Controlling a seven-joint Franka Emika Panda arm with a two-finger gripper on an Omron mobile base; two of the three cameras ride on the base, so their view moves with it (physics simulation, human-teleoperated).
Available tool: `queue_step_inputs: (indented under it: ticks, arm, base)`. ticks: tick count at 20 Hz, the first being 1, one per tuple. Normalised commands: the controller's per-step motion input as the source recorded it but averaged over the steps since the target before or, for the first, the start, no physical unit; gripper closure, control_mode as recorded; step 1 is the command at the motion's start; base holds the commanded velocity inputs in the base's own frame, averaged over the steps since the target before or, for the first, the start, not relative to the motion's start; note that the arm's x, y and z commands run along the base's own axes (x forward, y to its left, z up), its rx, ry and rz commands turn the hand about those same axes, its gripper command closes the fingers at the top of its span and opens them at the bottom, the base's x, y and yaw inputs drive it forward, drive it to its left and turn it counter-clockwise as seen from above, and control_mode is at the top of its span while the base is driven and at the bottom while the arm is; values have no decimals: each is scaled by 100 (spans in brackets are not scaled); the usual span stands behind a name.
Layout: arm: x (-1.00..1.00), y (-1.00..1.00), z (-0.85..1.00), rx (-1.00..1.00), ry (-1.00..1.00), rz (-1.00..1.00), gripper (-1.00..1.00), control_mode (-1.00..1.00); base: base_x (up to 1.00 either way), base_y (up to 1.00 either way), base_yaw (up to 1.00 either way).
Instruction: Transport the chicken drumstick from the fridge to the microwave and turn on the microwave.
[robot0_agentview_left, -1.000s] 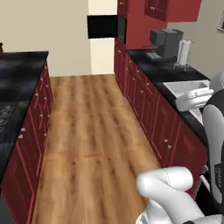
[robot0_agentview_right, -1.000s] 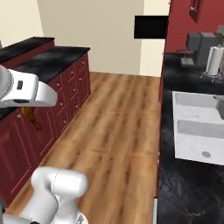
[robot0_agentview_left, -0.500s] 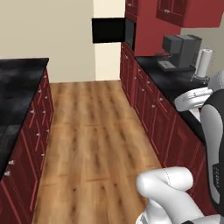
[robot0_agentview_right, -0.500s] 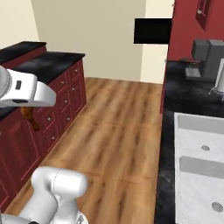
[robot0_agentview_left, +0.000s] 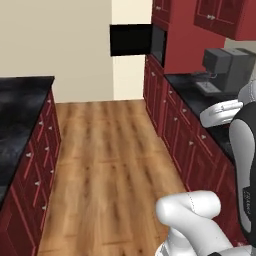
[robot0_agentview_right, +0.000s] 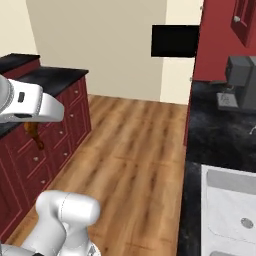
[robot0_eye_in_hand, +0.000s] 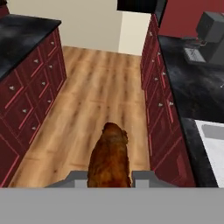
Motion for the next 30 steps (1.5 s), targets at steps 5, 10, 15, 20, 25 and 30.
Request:
queue_step_inputs:
  ticks: [5,10,15,20,25,30]
  arm:
    - [0,0,0,0,0,0,100,100]
    - [0,0,0,0,0,0,100,100]
    - [0,0,0,0,0,0,100,100]
    - [0,0,0,0,0,0,100,100]
    - [0,0,0,0,0,0,100,100]
    - [0,0,0,0,0,0,100,100]
  base:
    - [100,-4,0]
    - [77,-8,-1]
    - [34,0,-15]
    - [30,0,-25]
    - [37,1,-27]
    - [64,3,-21]
